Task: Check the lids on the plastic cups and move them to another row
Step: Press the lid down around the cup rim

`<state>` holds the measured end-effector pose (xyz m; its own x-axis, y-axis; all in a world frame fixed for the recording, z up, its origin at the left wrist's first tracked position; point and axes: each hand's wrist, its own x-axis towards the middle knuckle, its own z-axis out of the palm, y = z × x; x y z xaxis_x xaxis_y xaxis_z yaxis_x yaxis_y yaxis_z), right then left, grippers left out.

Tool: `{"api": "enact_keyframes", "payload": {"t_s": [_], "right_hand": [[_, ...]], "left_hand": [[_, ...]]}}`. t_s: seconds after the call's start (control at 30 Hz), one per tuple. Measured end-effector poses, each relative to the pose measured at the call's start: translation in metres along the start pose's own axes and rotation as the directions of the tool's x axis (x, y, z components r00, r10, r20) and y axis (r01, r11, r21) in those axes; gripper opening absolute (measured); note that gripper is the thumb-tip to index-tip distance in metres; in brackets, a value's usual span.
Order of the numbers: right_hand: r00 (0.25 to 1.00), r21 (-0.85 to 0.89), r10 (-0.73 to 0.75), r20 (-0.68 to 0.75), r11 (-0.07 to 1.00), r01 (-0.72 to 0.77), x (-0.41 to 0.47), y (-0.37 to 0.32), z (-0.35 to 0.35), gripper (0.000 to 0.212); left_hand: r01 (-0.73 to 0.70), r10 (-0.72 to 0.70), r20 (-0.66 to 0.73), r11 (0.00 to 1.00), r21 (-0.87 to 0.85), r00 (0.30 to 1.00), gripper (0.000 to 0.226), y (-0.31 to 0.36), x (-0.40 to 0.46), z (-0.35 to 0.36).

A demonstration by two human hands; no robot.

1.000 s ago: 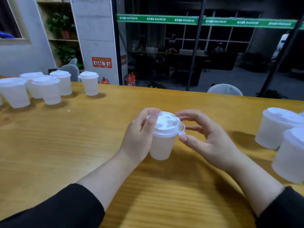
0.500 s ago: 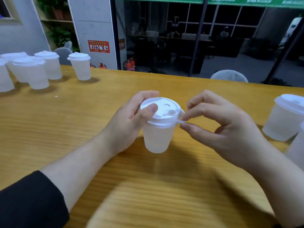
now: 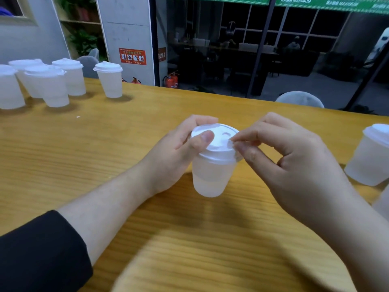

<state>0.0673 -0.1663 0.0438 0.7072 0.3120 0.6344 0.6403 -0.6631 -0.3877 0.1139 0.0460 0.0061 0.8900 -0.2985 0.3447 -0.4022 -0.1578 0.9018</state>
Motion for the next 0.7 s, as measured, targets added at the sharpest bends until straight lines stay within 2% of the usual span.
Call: {"api": "enact_keyframes", "payload": {"t_s": [0.1, 0.3, 0.5, 0.6, 0.7], "right_hand": [[0.996, -0.203, -0.081, 0.046, 0.975, 0.089, -0.002, 0.000, -0.006, 0.018], [0.989, -0.365, -0.032, 0.147, 0.927, 0.084, -0.005, -0.013, -0.011, 0.028], [0.989, -0.514, -0.020, 0.145, 0.853, 0.093, -0.006, -0.025, -0.011, 0.028], [0.995, -0.511, -0.035, 0.092, 0.856, 0.077, -0.007, -0.026, -0.006, 0.029], [0.999, -0.314, 0.023, -0.032, 0.949, -0.032, -0.008, -0.023, 0.001, 0.043]], "left_hand": [[-0.004, 0.004, 0.002, 1.000, 0.007, 1.000, 0.049, -0.001, 0.000, -0.001], [-0.014, 0.014, 0.020, 0.999, 0.031, 1.000, 0.055, 0.001, -0.001, -0.002], [-0.014, 0.014, 0.015, 0.999, 0.041, 1.000, 0.059, 0.000, -0.001, -0.003], [-0.030, 0.029, 0.019, 0.998, 0.047, 0.999, 0.063, -0.002, 0.000, -0.004], [-0.084, 0.082, 0.031, 0.995, 0.059, 0.996, 0.083, -0.001, 0.000, -0.006]]}}
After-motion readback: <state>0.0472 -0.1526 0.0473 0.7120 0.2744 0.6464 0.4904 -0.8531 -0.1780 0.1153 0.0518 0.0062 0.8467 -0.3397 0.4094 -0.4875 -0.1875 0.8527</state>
